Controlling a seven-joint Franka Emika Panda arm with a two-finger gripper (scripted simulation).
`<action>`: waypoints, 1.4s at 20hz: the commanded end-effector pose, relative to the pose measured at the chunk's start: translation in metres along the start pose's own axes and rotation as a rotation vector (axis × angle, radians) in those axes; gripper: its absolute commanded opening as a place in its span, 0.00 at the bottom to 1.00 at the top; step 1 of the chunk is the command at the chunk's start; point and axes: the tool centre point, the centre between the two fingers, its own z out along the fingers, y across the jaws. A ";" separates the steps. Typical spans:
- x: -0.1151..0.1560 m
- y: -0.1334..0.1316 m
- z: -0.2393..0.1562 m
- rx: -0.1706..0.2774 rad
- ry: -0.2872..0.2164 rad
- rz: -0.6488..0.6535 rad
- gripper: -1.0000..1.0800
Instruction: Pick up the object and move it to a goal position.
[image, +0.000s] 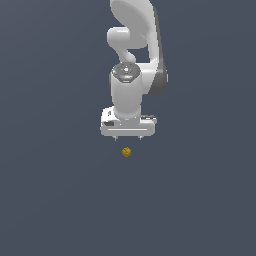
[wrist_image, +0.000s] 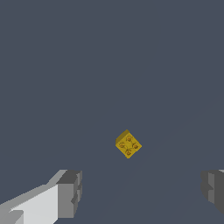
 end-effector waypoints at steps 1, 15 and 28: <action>0.000 0.000 0.000 0.000 0.000 0.000 0.96; 0.005 -0.001 -0.012 -0.016 0.008 -0.010 0.96; 0.002 0.004 0.013 -0.021 0.001 -0.185 0.96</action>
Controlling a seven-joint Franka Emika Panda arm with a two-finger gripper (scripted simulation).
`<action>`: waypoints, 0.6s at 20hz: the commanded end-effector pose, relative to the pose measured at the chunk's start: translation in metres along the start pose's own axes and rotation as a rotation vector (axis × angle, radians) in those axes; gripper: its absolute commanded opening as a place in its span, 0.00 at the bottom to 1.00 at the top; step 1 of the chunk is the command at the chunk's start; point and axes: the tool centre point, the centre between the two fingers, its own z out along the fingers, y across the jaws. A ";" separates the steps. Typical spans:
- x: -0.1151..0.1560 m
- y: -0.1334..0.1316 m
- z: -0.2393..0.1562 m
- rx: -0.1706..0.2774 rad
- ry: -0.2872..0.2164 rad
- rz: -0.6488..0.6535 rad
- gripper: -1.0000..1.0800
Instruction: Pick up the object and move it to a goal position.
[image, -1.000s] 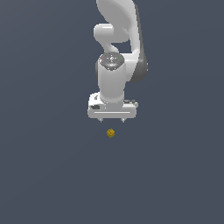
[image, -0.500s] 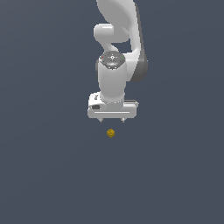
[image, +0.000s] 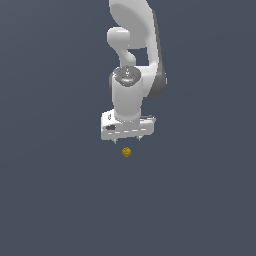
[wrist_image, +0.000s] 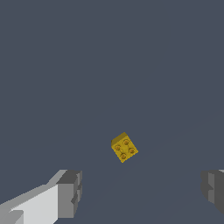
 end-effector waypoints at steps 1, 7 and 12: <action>-0.001 0.001 0.007 -0.001 -0.002 -0.053 0.96; -0.006 0.003 0.029 0.000 -0.007 -0.211 0.96; -0.011 0.005 0.047 0.002 -0.010 -0.346 0.96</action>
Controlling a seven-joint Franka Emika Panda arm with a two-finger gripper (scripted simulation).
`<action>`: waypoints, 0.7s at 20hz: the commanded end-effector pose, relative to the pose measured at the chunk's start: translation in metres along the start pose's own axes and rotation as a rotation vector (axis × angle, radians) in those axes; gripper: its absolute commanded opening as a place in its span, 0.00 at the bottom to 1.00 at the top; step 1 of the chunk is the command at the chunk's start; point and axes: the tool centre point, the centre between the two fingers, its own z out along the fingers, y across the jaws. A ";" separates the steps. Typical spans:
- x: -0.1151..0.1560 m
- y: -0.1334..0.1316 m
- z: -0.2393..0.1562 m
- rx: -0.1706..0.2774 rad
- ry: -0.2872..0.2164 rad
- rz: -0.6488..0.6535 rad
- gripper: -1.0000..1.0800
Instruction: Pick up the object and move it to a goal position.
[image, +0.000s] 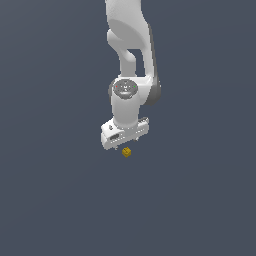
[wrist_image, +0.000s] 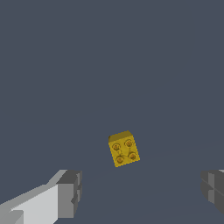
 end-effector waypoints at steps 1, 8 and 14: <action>-0.002 0.000 0.009 0.002 -0.001 -0.068 0.96; -0.007 -0.001 0.027 0.006 -0.001 -0.209 0.96; -0.010 -0.002 0.036 0.009 -0.001 -0.275 0.96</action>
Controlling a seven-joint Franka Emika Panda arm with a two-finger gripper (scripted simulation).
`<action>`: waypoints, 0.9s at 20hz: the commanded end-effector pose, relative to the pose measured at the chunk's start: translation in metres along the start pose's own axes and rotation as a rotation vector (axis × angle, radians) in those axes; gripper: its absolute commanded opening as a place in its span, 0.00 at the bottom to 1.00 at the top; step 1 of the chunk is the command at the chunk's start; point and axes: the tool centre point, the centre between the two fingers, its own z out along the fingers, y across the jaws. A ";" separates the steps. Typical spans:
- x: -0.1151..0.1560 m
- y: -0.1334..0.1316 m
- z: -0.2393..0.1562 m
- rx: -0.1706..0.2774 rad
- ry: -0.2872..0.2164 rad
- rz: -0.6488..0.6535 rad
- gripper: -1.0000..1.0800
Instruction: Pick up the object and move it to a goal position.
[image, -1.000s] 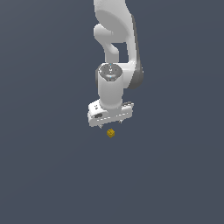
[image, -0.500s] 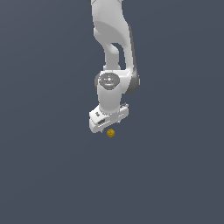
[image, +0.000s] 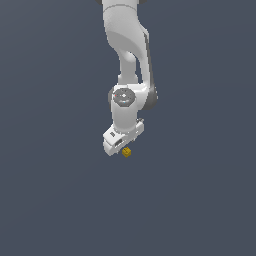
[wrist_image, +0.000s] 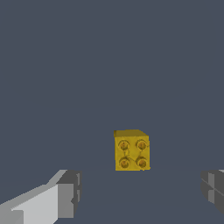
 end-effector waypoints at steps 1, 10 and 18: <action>-0.001 0.000 0.002 0.001 0.001 -0.022 0.96; -0.001 -0.001 0.009 0.001 0.000 -0.029 0.96; -0.002 -0.002 0.044 0.001 0.001 -0.033 0.96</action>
